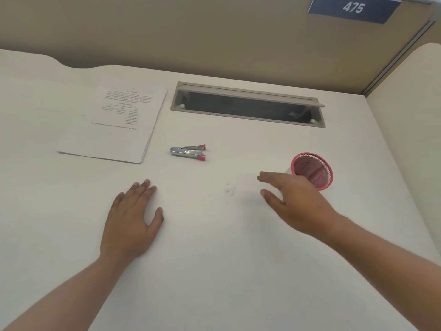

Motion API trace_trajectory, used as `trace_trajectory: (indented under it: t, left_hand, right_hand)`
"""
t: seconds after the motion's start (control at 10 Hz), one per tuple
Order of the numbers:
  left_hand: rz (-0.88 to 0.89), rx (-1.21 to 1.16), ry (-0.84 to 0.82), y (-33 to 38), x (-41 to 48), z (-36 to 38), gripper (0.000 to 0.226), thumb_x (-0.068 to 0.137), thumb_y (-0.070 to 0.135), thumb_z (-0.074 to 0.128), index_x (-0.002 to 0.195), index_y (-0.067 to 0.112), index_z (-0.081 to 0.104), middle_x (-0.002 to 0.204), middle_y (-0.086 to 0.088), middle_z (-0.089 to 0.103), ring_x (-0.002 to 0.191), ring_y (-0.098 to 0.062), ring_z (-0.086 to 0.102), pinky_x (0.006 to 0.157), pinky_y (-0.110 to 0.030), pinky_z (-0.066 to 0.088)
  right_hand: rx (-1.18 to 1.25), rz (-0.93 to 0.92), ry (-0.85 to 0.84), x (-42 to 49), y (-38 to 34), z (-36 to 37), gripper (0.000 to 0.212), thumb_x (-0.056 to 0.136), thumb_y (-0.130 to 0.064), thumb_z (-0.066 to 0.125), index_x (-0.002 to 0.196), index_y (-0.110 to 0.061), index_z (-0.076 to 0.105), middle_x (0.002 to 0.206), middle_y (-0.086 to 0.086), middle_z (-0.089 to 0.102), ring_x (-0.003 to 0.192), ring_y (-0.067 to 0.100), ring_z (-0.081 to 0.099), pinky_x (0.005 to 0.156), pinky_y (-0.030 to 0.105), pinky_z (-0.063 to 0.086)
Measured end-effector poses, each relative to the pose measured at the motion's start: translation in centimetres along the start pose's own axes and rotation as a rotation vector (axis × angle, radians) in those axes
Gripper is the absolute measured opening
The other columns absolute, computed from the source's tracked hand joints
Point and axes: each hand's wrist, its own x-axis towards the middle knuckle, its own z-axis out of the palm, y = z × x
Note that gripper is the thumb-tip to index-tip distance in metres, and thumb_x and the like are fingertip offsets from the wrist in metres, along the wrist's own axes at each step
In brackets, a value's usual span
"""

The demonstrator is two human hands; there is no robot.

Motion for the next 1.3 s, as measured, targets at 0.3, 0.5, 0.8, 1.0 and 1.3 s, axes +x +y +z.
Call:
trace_trajectory:
  t: [0.3,0.5,0.8,1.0,1.3]
  left_hand:
    - [0.000,-0.010,0.019,0.0,0.0,0.0,0.061,0.092,0.051,0.037,0.144,0.021,0.048,0.159,0.006,0.040,0.150,-0.016,0.031,0.124,-0.042,0.019]
    - [0.005,-0.005,0.017,0.0,0.0,0.0,0.060,0.092,0.049,0.039,0.145,0.022,0.048,0.159,0.006,0.040,0.150,-0.015,0.031,0.124,-0.041,0.019]
    - [0.001,-0.004,0.019,0.0,0.0,0.0,0.060,0.093,0.050,0.038,0.146,0.022,0.047,0.160,0.006,0.039,0.150,-0.015,0.031,0.124,-0.043,0.020]
    - [-0.001,-0.001,0.012,0.0,0.0,0.0,0.060,0.093,0.050,0.037,0.146,0.023,0.047,0.160,0.007,0.038,0.151,-0.014,0.030,0.124,-0.042,0.019]
    - [-0.003,0.003,0.008,-0.1,0.0,0.1,0.060,0.093,0.050,0.038,0.146,0.023,0.046,0.161,0.008,0.037,0.151,-0.014,0.029,0.125,-0.040,0.017]
  right_hand:
    - [-0.128,0.059,-0.246,-4.0,-1.8,11.0,0.104,0.081,-0.081,0.015,0.147,-0.012,-0.026,0.157,0.002,-0.031,0.142,0.012,-0.033,0.118,0.034,-0.012]
    - [0.056,0.054,-0.128,2.6,-4.2,11.2,0.097,0.089,-0.069,0.027,0.151,-0.007,-0.015,0.162,0.006,-0.013,0.148,0.015,-0.015,0.119,0.029,-0.008]
    - [0.025,0.213,0.048,7.7,-0.2,7.1,0.053,0.086,0.004,0.039,0.137,-0.007,0.050,0.135,0.012,0.051,0.125,0.030,0.047,0.103,0.037,0.041]
    - [-0.203,-0.021,-0.031,8.2,-1.3,7.7,0.040,0.083,0.006,0.041,0.117,-0.003,0.060,0.115,0.009,0.054,0.103,0.030,0.048,0.081,0.043,0.051]
    - [-0.044,-0.195,-0.108,5.7,-0.8,7.7,0.052,0.081,0.011,0.041,0.122,-0.011,0.063,0.115,0.007,0.061,0.105,0.027,0.057,0.089,0.037,0.049]
